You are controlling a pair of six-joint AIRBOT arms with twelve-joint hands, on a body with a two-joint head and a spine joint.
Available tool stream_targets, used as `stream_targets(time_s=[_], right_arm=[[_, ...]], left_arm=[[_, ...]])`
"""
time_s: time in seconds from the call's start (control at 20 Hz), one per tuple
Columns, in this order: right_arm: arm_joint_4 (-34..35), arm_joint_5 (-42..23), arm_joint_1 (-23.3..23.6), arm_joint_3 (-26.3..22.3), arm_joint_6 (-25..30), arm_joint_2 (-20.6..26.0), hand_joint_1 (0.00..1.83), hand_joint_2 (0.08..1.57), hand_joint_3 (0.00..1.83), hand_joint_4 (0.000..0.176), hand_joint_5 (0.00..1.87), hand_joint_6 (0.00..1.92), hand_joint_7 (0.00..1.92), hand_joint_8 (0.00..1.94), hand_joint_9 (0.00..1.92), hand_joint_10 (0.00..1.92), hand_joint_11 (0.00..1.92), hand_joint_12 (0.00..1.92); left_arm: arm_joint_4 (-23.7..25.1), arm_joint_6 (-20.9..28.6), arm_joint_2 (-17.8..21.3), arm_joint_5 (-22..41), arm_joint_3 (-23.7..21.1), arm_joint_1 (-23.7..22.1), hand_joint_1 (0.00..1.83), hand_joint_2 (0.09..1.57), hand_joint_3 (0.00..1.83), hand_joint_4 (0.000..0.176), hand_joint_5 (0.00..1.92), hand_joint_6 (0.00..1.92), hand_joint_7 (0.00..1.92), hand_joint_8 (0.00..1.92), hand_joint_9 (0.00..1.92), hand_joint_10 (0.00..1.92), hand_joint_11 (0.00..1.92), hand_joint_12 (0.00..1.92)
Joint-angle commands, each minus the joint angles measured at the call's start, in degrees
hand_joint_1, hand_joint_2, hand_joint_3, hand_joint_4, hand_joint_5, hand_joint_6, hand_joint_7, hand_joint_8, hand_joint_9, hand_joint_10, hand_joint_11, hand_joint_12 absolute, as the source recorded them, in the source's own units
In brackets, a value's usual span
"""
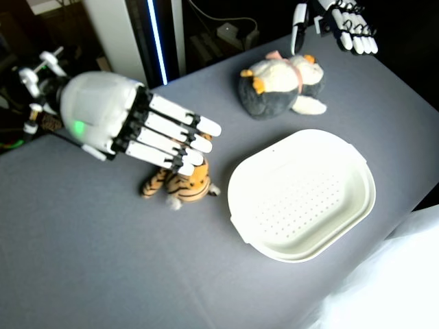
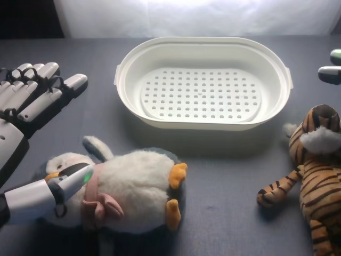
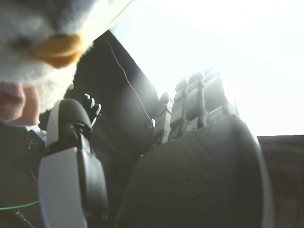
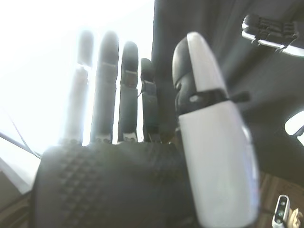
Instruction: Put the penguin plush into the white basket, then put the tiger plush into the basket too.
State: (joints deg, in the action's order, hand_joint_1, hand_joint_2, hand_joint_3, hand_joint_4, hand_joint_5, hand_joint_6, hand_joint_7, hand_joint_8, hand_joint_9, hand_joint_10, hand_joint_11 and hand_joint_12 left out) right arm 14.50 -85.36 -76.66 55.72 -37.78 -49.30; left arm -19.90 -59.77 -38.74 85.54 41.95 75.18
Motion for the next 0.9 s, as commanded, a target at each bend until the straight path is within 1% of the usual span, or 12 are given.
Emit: stream_targets(time_s=[0.0,0.05,0.1,0.2,0.3,0.35,0.4,0.55,0.6,0.65,0.8,0.85], right_arm=[[0.5,-7.1,0.4,0.3,0.3,0.0,0.63,1.35,0.00,0.009,0.56,0.00,0.32,0.00,0.35,0.00,0.22,0.39],[0.5,-6.9,0.4,0.4,0.3,0.0,0.62,1.35,0.00,0.013,0.54,0.00,0.33,0.00,0.35,0.00,0.26,0.32],[0.5,-6.8,0.4,0.4,0.3,0.0,0.61,1.35,0.00,0.006,0.54,0.00,0.32,0.00,0.33,0.00,0.26,0.26],[0.5,-6.5,0.4,0.5,0.3,0.0,0.59,1.36,0.00,0.019,0.52,0.00,0.32,0.00,0.33,0.00,0.29,0.17],[0.2,-6.0,0.4,0.6,0.5,0.0,0.58,1.36,0.00,0.021,0.53,0.00,0.33,0.00,0.33,0.00,0.29,0.14],[0.2,-5.8,0.4,0.7,0.5,0.0,0.60,1.36,0.00,0.021,0.53,0.00,0.34,0.00,0.32,0.00,0.27,0.12],[0.1,-5.6,0.5,0.8,0.7,0.0,0.59,1.36,0.00,0.024,0.53,0.00,0.34,0.00,0.32,0.00,0.28,0.11],[-0.1,-5.0,0.8,1.1,1.0,-0.2,0.67,1.37,0.00,0.000,0.53,0.00,0.35,0.00,0.31,0.00,0.27,0.08],[-0.2,-4.9,0.8,1.1,1.0,-0.2,0.67,1.37,0.00,0.000,0.53,0.00,0.36,0.00,0.32,0.00,0.27,0.08],[-0.2,-4.8,0.7,1.1,1.0,-0.3,0.66,1.38,0.00,0.000,0.53,0.00,0.37,0.00,0.33,0.00,0.28,0.07],[-0.1,-4.8,0.6,1.2,1.1,-0.5,0.63,1.37,0.00,0.017,0.54,0.01,0.39,0.01,0.35,0.01,0.32,0.07],[-0.1,-4.8,0.5,1.3,1.3,-0.5,0.61,1.37,0.00,0.019,0.56,0.01,0.40,0.01,0.35,0.01,0.32,0.07]], left_arm=[[1.8,0.1,0.3,5.7,-0.3,-0.5,0.41,0.96,0.02,0.174,0.10,0.00,0.00,0.00,0.00,0.00,0.00,0.00],[1.8,0.1,0.4,4.4,-0.2,-0.5,0.46,0.86,0.00,0.176,0.05,0.00,0.00,0.00,0.00,0.00,0.00,0.00],[2.1,-0.2,0.7,2.1,-0.1,-0.5,0.49,0.81,0.00,0.176,0.01,0.00,0.00,0.00,0.00,0.00,0.00,0.00],[2.3,-2.3,1.5,-2.4,-0.2,-0.5,0.51,0.68,0.00,0.176,0.00,0.00,0.00,0.00,0.00,0.00,0.00,0.00],[2.7,-4.4,2.3,-8.2,-0.1,-0.6,0.48,0.62,0.00,0.176,0.00,0.00,0.00,0.00,0.00,0.00,0.00,0.00],[2.8,-5.0,2.5,-10.2,0.0,-0.7,0.53,0.60,0.00,0.176,0.00,0.00,0.00,0.00,0.00,0.00,0.00,0.00],[2.5,-6.6,2.7,-13.2,0.2,-0.9,0.56,0.58,0.00,0.176,0.00,0.00,0.00,0.00,0.00,0.00,0.00,0.00],[0.0,-11.7,2.1,-19.1,0.9,-2.1,0.62,0.59,0.00,0.176,0.00,0.00,0.00,0.00,0.00,0.00,0.00,0.00],[-1.2,-12.9,1.2,-20.4,1.6,-2.9,0.64,0.60,0.00,0.176,0.00,0.00,0.00,0.00,0.00,0.00,0.00,0.00],[-2.0,-13.4,0.0,-21.7,2.4,-3.9,0.63,0.62,0.00,0.176,0.00,0.00,0.00,0.00,0.00,0.00,0.00,0.00],[-2.7,-13.5,-3.0,-25.1,5.0,-6.7,0.67,0.66,0.01,0.176,0.00,0.00,0.00,0.00,0.00,0.00,0.00,0.00],[-2.7,-13.5,-3.9,-26.0,5.8,-7.7,0.76,0.69,0.02,0.176,0.00,0.00,0.00,0.00,0.00,0.00,0.00,0.00]])
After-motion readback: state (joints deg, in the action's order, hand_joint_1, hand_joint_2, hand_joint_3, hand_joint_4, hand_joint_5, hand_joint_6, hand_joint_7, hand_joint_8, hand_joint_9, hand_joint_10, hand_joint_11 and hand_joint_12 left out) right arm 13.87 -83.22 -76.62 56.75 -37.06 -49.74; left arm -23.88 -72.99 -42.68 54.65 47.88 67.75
